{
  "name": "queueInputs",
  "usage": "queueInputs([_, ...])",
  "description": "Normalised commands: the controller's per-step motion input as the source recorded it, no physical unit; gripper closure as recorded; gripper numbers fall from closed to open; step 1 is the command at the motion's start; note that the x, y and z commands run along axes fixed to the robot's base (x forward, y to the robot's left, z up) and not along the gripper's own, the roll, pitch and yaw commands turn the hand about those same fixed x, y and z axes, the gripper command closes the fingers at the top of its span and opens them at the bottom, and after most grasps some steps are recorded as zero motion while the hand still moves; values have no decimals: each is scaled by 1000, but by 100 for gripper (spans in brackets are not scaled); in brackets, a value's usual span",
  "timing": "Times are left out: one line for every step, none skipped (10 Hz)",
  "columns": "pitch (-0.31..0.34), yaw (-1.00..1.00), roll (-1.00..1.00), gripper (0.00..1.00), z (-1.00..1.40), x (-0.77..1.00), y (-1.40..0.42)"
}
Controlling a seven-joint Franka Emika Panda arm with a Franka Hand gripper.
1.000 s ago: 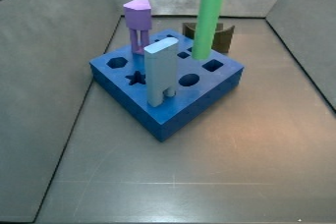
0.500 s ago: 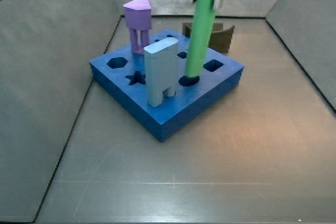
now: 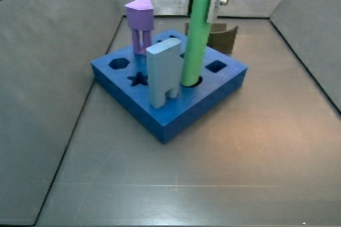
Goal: Pick up the oval object. Move up. Place the oval object on the fixture. Regrasp the oval object. Move to above the board. Insert the oval object.
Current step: Insert the oval object.
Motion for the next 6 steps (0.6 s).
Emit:
queueInputs([0,-200,157,100,-477,0,-254])
queueInputs([0,-263,157,100,-409,209,-223])
queueInputs([0,-326,180,100,-357,474,-91])
queueInputs([0,-363,171,100,-309,606,0])
queueInputs([0,-354,206,100,-323,606,0])
queueInputs([10,-337,186,100,-374,503,0])
